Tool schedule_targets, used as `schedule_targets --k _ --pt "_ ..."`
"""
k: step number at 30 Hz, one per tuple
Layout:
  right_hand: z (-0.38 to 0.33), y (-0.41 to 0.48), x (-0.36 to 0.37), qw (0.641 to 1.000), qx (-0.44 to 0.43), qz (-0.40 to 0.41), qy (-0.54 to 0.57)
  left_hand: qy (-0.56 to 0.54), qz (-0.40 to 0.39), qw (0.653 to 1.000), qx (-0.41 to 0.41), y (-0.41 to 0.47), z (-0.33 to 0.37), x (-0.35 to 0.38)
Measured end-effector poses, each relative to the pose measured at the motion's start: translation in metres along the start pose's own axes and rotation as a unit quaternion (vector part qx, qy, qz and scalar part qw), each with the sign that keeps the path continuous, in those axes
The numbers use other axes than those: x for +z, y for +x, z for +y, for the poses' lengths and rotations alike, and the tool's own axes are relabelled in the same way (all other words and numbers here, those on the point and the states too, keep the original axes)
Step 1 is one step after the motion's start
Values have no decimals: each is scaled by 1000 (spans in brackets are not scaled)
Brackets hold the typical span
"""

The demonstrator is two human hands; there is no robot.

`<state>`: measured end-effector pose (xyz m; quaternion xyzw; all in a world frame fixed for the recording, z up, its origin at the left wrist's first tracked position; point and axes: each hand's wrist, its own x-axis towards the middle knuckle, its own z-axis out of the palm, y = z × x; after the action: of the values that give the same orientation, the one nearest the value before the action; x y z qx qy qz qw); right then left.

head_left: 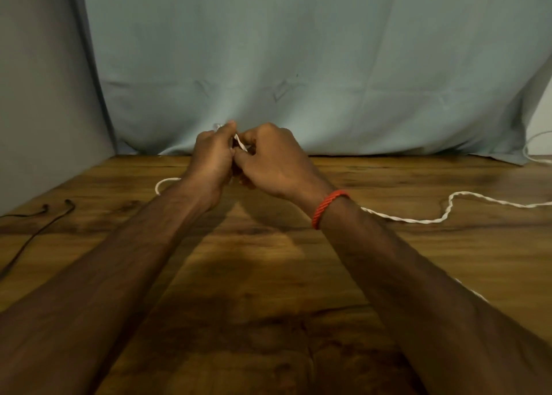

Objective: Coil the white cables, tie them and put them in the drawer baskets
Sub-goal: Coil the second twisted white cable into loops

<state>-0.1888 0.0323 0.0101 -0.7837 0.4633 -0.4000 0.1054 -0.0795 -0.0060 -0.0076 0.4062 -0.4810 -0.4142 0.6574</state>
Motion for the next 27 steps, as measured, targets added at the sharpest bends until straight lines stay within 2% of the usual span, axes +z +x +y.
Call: schedule_targets --k 2,4,6,9,12,16,19,22,24,25,27 --pt "-4 -3 -7 998 1 -57 -2 -37 23 999 -24 10 -3 -6" --pt "-6 -4 -13 989 39 -118 84 -113 33 990 -71 21 -2 -15" --pt "-6 -5 -18 969 67 -177 156 -210 54 971 -104 27 4 -24" --pt "3 -4 -23 950 59 -262 160 -339 82 930 -117 33 13 -38" --pt "14 -4 -28 936 57 -310 156 -411 20 905 -111 36 16 -51" --pt "35 -3 -43 921 100 -353 134 -454 -55 885 -86 30 26 -60" --pt "53 -2 -58 917 129 -351 139 -465 -114 875 -65 27 32 -64" --pt "63 -2 -68 910 128 -280 278 -457 -201 864 -67 26 33 -67" --pt "66 -1 -76 907 110 -227 337 -469 -281 833 -87 29 30 -69" --pt "67 -1 -79 917 99 -219 319 -469 -317 818 -97 30 28 -70" --pt "67 -1 -83 951 85 -223 199 -455 -362 807 -106 32 25 -72"
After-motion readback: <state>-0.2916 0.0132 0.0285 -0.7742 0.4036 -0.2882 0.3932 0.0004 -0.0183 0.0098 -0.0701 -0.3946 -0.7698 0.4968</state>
